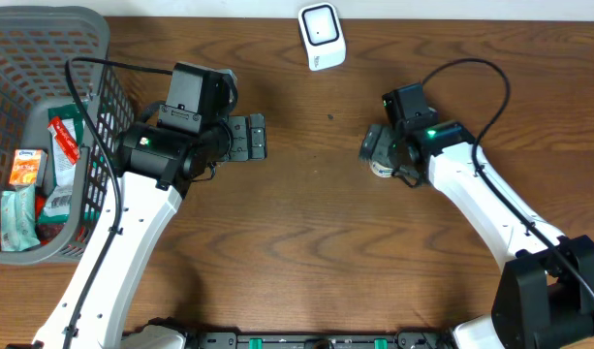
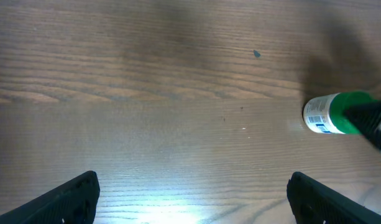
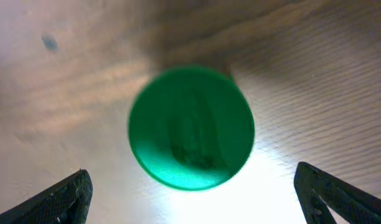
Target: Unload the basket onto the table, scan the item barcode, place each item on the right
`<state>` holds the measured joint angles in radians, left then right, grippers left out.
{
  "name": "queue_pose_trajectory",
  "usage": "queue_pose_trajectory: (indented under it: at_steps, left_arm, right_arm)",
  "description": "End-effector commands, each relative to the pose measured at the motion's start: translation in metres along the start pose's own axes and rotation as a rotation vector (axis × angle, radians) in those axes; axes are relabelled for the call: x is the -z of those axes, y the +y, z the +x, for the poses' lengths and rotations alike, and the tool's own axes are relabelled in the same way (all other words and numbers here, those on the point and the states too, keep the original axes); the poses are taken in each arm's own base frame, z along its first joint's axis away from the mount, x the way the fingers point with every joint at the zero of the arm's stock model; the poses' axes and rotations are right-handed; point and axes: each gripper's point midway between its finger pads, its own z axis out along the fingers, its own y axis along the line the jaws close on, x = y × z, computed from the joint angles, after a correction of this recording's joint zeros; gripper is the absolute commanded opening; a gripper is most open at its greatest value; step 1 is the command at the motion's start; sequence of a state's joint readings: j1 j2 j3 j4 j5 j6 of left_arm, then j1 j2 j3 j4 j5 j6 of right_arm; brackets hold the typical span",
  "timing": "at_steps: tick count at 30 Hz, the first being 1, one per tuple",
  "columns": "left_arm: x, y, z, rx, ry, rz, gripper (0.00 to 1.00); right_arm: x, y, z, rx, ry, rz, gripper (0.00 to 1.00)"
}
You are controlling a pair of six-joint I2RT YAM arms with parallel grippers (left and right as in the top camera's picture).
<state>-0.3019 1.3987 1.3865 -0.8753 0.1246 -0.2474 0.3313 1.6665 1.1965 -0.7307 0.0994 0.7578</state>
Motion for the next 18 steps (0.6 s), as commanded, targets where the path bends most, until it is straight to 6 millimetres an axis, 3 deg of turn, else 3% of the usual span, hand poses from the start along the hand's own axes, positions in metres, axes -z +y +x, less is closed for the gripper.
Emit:
queue_pose_trajectory:
  at_steps: [1,6,18]
  left_arm:
    - [0.006,0.001,-0.005,0.004,-0.021,-0.002,0.96]
    - [0.006,0.001,-0.005,0.004,-0.021,-0.002,0.96]
    - [0.006,0.001,-0.005,0.004,-0.021,-0.002,0.96]
  right_arm:
    - [0.005,0.000,-0.025,-0.264,-0.091,-0.009,0.93]
    - [-0.004,-0.003,-0.025,-0.401,-0.100,0.014,0.89]
    - [-0.030,-0.004,-0.018,-0.403,-0.070,0.053,0.83]
